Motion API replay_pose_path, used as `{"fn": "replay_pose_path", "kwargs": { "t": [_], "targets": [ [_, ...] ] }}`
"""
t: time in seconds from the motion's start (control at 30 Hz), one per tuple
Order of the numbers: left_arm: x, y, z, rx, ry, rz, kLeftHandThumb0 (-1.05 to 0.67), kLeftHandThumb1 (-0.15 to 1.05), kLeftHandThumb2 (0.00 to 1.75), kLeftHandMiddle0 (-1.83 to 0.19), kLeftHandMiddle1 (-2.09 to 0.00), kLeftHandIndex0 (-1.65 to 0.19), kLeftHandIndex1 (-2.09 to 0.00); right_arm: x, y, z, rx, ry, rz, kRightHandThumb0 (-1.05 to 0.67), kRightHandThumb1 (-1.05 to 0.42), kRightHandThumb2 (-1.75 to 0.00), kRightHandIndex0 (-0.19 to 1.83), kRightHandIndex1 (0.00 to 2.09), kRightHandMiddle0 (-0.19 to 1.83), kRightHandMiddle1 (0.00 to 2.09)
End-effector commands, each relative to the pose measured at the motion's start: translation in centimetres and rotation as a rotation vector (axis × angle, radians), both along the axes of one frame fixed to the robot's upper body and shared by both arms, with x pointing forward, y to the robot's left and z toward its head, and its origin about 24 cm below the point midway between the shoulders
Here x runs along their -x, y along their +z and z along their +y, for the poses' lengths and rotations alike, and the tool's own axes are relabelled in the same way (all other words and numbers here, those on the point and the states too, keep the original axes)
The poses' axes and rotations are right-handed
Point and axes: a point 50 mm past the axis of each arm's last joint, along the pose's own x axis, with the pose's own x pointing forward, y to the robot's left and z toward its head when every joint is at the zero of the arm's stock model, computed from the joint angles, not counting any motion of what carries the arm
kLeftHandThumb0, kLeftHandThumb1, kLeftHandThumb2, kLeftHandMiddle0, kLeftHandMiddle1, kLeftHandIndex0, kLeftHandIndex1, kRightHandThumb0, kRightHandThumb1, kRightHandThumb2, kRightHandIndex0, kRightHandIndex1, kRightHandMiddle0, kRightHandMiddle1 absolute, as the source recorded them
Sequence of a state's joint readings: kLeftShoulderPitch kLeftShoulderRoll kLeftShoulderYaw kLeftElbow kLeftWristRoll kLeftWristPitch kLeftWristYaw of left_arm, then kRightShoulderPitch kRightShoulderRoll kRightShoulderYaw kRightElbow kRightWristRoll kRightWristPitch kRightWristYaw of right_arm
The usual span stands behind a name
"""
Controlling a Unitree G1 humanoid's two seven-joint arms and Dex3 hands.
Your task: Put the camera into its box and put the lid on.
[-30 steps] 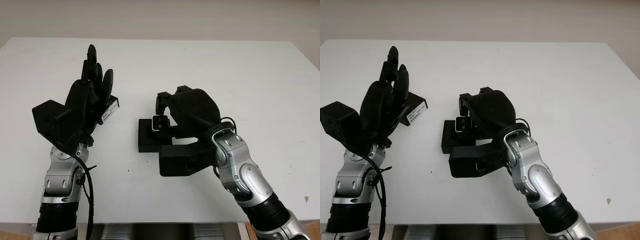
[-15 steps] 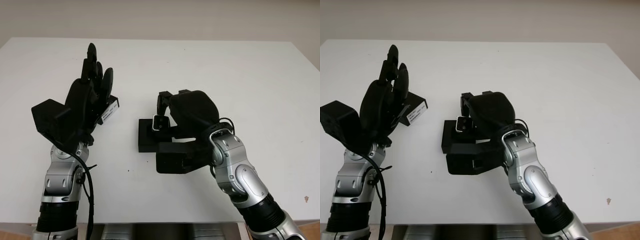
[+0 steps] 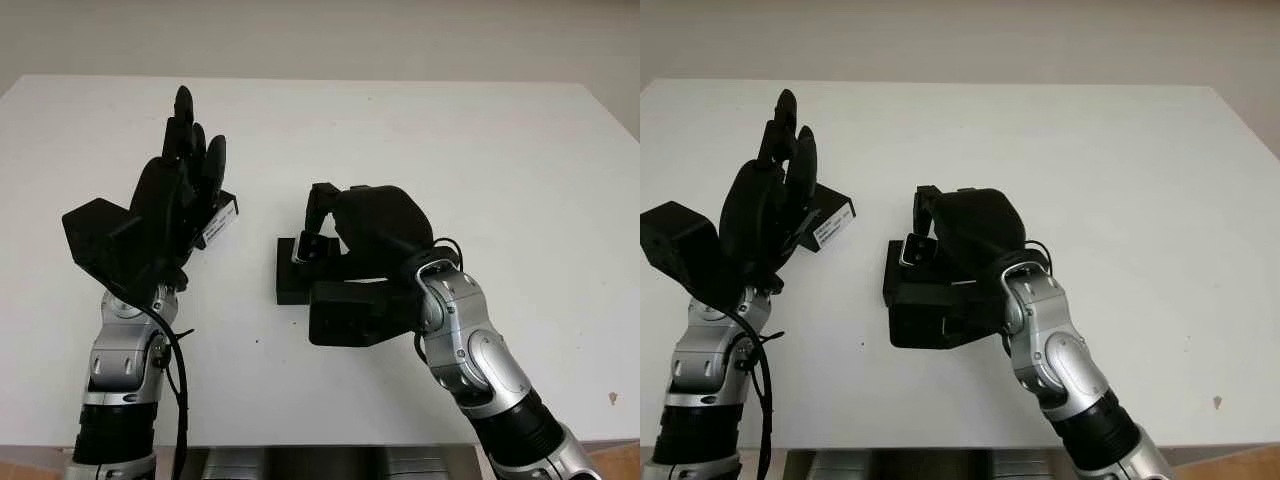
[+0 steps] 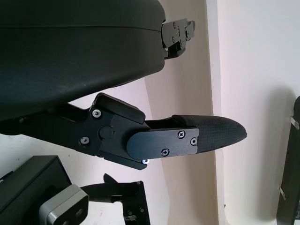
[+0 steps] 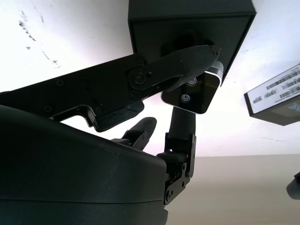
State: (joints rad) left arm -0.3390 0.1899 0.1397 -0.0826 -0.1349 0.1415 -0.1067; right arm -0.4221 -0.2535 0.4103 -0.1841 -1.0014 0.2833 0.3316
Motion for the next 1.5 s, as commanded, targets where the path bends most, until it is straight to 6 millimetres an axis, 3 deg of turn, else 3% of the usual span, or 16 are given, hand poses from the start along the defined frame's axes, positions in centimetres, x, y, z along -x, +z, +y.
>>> {"fn": "replay_pose_path", "kwargs": {
  "t": [0.0,0.53,0.7,0.9,1.03,1.17,1.3,1.47],
  "targets": [
    [0.0,0.4,-0.1,-0.001,0.0,-0.021,-0.83,1.05,0.51,0.19,0.0,0.19,0.0,0.0,-0.2,-0.1,-0.009,0.011,0.01,-0.41,-1.05,-0.12,0.44,0.42,0.35,1.8],
    [0.1,0.3,0.0,-0.002,0.006,-0.023,-0.84,1.05,0.51,0.19,0.0,0.19,0.0,-0.7,-1.1,-0.5,0.107,0.05,0.038,-0.42,-1.05,-0.07,0.48,0.38,0.36,1.85],
    [0.1,0.3,0.0,0.01,0.007,-0.018,-0.83,1.05,0.5,0.19,0.0,0.19,0.0,-0.9,-1.1,-0.6,0.142,0.053,0.044,-0.41,-1.03,-0.05,0.51,0.46,0.37,1.88],
    [0.2,0.3,0.0,0.006,0.009,-0.022,-0.82,1.05,0.5,0.19,0.0,0.19,0.0,-1.1,-0.9,-0.6,0.192,0.07,0.047,-0.42,-1.02,-0.05,0.37,0.72,0.36,1.9],
    [0.2,0.2,0.0,0.008,0.012,-0.017,-0.83,1.05,0.5,0.19,0.0,0.19,0.0,-1.2,-0.9,-0.6,0.262,0.081,0.06,-0.44,-1.03,-0.06,0.31,0.75,0.3,1.87],
    [0.3,0.3,0.0,0.004,0.013,-0.012,-0.83,1.05,0.5,0.19,0.0,0.19,0.0,-1.1,-0.8,-0.4,0.305,0.085,0.06,-0.5,-1.02,-0.05,0.29,0.71,0.27,1.69],
    [0.3,0.3,0.0,0.005,0.011,-0.014,-0.84,1.05,0.5,0.19,0.0,0.19,0.0,-0.8,-0.5,-0.4,0.34,0.109,0.033,-0.58,-1.02,-0.05,0.34,0.34,0.22,1.1],
    [0.3,0.2,-0.1,0.009,0.007,-0.016,-0.84,1.05,0.49,0.19,0.0,0.19,0.0,-0.6,-0.2,-0.5,0.347,0.118,-0.003,-0.61,-1.01,-0.05,0.32,0.18,0.16,0.99]
  ]
}}
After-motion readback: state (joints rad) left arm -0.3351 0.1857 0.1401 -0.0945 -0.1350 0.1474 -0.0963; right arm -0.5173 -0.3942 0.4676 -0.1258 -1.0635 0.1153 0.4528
